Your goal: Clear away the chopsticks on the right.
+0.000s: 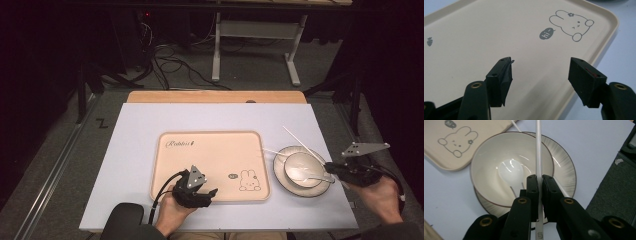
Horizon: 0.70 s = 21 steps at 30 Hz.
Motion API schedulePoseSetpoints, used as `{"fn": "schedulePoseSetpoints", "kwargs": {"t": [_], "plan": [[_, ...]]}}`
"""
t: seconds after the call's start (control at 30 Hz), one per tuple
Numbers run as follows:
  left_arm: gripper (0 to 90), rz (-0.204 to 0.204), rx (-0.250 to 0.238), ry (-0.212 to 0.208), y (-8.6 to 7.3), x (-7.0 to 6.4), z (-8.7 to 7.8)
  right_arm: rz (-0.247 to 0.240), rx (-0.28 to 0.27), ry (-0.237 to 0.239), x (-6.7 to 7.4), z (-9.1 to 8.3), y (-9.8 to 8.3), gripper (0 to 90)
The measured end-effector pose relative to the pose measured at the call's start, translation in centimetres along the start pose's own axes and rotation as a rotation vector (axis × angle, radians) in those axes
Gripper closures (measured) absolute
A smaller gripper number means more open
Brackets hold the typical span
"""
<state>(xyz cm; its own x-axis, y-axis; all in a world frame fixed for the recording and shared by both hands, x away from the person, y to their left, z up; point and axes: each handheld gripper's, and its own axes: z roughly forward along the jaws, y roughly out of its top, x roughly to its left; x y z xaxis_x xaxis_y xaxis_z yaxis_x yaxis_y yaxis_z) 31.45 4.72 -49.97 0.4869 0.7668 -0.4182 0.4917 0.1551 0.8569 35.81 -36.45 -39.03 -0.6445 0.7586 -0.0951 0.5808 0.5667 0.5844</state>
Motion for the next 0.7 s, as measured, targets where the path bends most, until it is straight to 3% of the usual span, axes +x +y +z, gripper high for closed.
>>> {"fn": "schedulePoseSetpoints", "kwargs": {"t": [0.37,0.47,0.7], "plan": [[35.6,0.024,-0.005,-0.004,0.4,-0.2,0.4,0.01,-0.014,0.073,3.9,-0.2,-0.2,85.6],[35.4,0.022,-0.009,0.01,0.5,-0.2,0.3,0.008,-0.022,0.098,5.4,0.4,-0.1,85.6],[35.4,0.013,-0.022,0.025,0.7,0.1,0.2,0.002,-0.004,0.107,7.2,1.6,0.5,85.6]]}}
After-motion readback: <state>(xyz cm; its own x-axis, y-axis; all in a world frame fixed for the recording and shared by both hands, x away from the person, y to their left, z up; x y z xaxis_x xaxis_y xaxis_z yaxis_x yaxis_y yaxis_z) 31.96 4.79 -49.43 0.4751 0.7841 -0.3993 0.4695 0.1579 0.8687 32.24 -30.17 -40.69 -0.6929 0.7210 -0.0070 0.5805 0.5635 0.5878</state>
